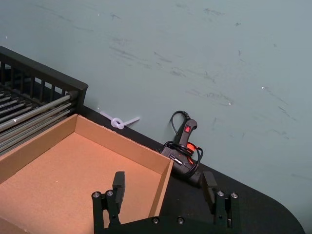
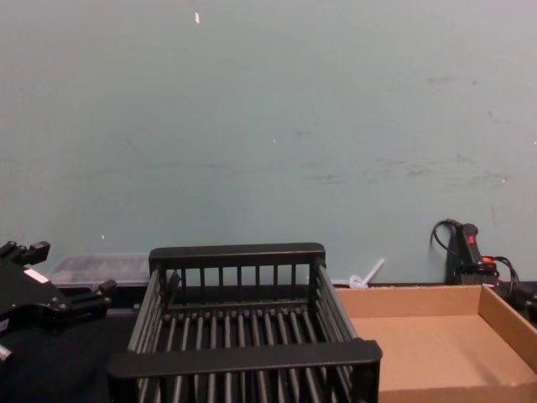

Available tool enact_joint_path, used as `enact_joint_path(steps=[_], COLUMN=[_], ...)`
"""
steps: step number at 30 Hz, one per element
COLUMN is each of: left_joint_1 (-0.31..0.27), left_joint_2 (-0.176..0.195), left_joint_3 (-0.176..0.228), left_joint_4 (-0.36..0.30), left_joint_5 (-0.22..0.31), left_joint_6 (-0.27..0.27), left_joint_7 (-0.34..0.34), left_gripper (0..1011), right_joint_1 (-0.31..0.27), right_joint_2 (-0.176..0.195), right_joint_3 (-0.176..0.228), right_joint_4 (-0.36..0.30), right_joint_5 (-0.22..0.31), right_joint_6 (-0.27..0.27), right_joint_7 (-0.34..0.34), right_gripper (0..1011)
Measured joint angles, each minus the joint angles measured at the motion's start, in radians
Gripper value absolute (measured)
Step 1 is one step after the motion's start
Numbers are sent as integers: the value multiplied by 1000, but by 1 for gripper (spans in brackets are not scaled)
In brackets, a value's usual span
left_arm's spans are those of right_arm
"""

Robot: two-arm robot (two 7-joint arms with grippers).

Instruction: Pick up the white tape and place it into the black box , Pick up the silver tape and place it into the brown box.

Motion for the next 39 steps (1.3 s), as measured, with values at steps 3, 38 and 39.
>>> enact_joint_path(steps=[3, 38, 39], left_joint_1=[0, 0, 0], left_joint_2=[0, 0, 0], left_joint_3=[0, 0, 0], left_joint_4=[0, 0, 0], left_joint_5=[0, 0, 0], left_joint_6=[0, 0, 0], left_joint_7=[0, 0, 0], left_gripper=[1001, 1001, 1001], right_joint_1=[0, 0, 0], right_joint_2=[0, 0, 0], right_joint_3=[0, 0, 0], right_joint_4=[0, 0, 0], right_joint_5=[0, 0, 0], right_joint_6=[0, 0, 0], right_joint_7=[0, 0, 0], right_gripper=[1002, 1003, 1002])
